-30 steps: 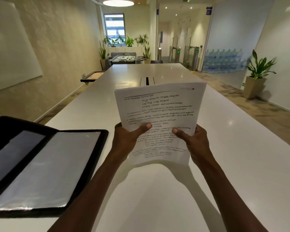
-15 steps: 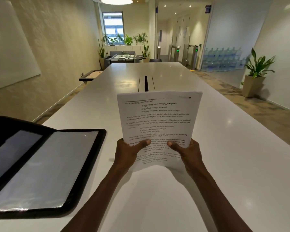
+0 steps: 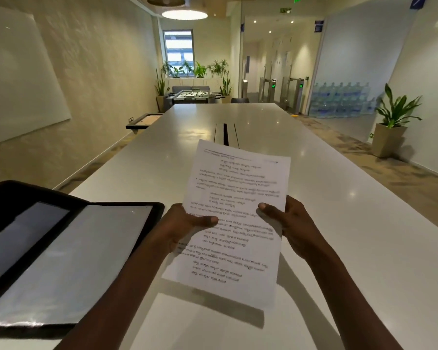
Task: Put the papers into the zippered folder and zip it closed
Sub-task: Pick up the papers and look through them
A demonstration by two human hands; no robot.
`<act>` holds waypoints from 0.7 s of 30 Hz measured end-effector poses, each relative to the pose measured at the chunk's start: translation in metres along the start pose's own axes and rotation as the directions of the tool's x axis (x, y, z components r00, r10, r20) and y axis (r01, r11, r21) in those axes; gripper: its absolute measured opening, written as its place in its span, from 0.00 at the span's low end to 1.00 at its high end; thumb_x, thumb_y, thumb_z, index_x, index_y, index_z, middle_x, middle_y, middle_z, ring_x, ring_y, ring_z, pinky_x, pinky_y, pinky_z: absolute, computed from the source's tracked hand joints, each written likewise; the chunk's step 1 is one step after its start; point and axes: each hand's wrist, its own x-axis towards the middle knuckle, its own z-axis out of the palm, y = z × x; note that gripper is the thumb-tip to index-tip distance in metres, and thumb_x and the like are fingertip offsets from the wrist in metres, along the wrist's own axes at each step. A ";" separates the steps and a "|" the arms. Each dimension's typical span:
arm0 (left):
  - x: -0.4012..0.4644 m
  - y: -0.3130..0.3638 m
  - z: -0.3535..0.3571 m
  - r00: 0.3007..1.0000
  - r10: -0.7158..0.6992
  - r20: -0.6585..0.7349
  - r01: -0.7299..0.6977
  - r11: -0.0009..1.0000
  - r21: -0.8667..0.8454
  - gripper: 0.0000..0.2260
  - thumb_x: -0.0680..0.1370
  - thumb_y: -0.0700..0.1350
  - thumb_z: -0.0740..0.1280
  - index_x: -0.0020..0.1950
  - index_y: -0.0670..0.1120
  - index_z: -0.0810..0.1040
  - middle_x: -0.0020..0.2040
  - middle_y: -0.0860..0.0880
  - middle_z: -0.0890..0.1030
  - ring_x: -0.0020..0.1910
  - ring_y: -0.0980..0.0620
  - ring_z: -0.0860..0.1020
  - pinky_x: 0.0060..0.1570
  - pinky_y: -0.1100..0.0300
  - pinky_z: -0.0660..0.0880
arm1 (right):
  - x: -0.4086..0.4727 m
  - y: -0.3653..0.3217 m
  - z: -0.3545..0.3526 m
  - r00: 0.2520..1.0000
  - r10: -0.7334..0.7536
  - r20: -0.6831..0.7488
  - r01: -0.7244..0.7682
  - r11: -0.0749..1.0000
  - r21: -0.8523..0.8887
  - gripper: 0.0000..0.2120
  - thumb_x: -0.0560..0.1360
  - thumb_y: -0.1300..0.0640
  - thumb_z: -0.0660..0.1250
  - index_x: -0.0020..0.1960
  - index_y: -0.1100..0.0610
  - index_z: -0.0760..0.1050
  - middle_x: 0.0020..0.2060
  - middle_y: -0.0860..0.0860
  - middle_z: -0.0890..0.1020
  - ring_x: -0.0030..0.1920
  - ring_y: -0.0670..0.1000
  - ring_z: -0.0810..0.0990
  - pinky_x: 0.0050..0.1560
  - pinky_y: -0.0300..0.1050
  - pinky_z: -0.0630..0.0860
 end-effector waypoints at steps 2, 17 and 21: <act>-0.001 0.000 -0.005 0.999 -0.028 0.021 0.027 0.999 0.045 0.25 0.57 0.49 0.83 0.52 0.50 0.83 0.48 0.53 0.86 0.46 0.56 0.85 0.38 0.65 0.80 | 0.004 0.002 -0.002 0.999 0.031 0.015 -0.031 0.999 -0.015 0.18 0.75 0.51 0.73 0.64 0.47 0.78 0.59 0.49 0.84 0.57 0.55 0.84 0.58 0.66 0.79; -0.006 -0.008 -0.017 0.999 0.007 -0.052 -0.031 0.885 -0.464 0.17 0.71 0.47 0.74 0.57 0.40 0.82 0.59 0.39 0.82 0.59 0.41 0.80 0.61 0.47 0.76 | 0.026 0.007 -0.004 0.898 -0.069 -0.435 0.179 0.960 0.217 0.16 0.75 0.65 0.71 0.62 0.56 0.79 0.54 0.54 0.86 0.50 0.53 0.86 0.40 0.41 0.82; -0.001 -0.008 0.021 0.999 0.051 0.002 -0.033 0.677 -0.735 0.18 0.72 0.43 0.72 0.61 0.42 0.81 0.62 0.40 0.80 0.62 0.43 0.79 0.61 0.43 0.74 | 0.027 0.016 0.022 0.837 -0.017 -0.548 0.238 0.911 0.336 0.19 0.76 0.67 0.69 0.64 0.55 0.76 0.58 0.52 0.84 0.56 0.50 0.84 0.59 0.51 0.80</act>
